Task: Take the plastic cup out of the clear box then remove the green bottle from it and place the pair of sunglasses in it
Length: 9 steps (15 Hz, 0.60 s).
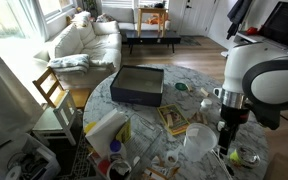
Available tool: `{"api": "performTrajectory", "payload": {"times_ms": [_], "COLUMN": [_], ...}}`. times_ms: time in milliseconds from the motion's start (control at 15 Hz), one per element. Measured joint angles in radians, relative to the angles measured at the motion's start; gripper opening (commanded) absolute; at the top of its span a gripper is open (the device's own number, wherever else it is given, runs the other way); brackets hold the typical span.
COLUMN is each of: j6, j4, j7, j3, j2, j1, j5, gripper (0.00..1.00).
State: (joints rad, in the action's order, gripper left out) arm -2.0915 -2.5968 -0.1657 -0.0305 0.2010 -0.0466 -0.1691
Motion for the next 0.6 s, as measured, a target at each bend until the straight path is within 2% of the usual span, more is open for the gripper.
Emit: {"api": "performTrajectory", "payload": {"times_ms": [267,600], "j6": [0.000,-0.004], "j4": [-0.005,-0.063], "j7": [0.001,-0.015], "j3": [-0.001,-0.018], "j2": [-0.003,-0.016], "j1": [0.008,0.038], "j5": [0.000,-0.003], "gripper": [1.00,1.00]}}
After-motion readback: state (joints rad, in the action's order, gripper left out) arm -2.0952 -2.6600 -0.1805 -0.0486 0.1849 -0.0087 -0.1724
